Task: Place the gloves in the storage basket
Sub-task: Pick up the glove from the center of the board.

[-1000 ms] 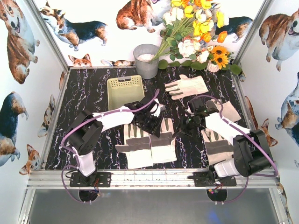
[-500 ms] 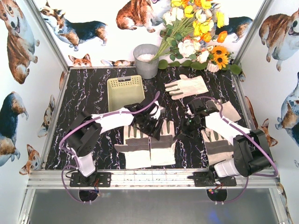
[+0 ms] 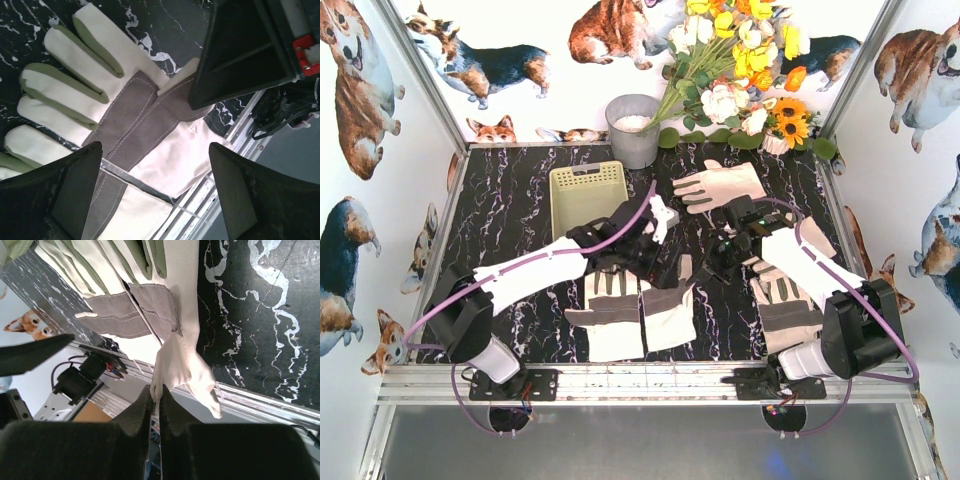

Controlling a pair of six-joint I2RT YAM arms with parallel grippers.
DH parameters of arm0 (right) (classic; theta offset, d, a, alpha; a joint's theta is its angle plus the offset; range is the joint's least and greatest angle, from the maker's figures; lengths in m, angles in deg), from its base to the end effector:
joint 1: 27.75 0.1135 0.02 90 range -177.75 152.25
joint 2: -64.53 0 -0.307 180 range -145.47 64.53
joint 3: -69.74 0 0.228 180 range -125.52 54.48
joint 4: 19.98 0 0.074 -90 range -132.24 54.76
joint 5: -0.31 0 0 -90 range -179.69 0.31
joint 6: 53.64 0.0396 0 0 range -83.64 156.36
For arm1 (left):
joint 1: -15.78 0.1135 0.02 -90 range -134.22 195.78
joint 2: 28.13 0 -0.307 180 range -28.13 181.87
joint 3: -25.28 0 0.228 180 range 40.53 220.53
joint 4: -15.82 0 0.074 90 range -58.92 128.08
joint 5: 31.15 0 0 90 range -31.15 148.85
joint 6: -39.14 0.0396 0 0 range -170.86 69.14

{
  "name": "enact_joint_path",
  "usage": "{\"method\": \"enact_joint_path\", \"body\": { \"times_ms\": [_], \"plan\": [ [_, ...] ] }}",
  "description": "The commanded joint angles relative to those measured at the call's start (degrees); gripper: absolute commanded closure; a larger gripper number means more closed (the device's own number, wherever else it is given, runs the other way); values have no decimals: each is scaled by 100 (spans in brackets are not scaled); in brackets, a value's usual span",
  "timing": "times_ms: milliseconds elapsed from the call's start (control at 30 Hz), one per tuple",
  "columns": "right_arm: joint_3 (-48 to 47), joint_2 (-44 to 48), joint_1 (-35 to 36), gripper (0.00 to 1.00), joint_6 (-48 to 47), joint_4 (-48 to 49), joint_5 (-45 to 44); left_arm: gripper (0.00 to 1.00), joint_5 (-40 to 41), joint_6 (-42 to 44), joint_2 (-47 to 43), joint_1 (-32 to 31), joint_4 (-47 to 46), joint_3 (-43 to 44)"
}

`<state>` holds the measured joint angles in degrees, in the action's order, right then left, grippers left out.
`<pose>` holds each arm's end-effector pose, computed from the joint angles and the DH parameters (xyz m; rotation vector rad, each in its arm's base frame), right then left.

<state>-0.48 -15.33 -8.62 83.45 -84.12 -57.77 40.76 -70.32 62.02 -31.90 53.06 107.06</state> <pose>0.2017 0.0921 0.2742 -0.5910 -2.8674 -0.9285 0.2094 -0.2482 0.3075 0.7716 2.3995 -0.9010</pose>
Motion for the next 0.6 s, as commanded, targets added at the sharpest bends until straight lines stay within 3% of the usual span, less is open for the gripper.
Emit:
{"method": "enact_joint_path", "body": {
  "times_ms": [0,167,300,433,567],
  "plan": [
    [-285,118,29,100,588,175,104,18,400,-223,-81,-278,-426,33],
    [-485,60,29,100,799,116,27,19,839,-757,-103,-485,-931,-122],
    [-601,-1,29,100,1060,175,-43,30,1042,-1016,-44,-648,-1427,-226],
    [-758,-51,29,100,1144,175,20,37,1598,-1168,149,-859,-1273,5],
    [-887,-102,28,100,1068,115,264,53,2147,-1395,324,-985,-1100,281]
  ]
}}
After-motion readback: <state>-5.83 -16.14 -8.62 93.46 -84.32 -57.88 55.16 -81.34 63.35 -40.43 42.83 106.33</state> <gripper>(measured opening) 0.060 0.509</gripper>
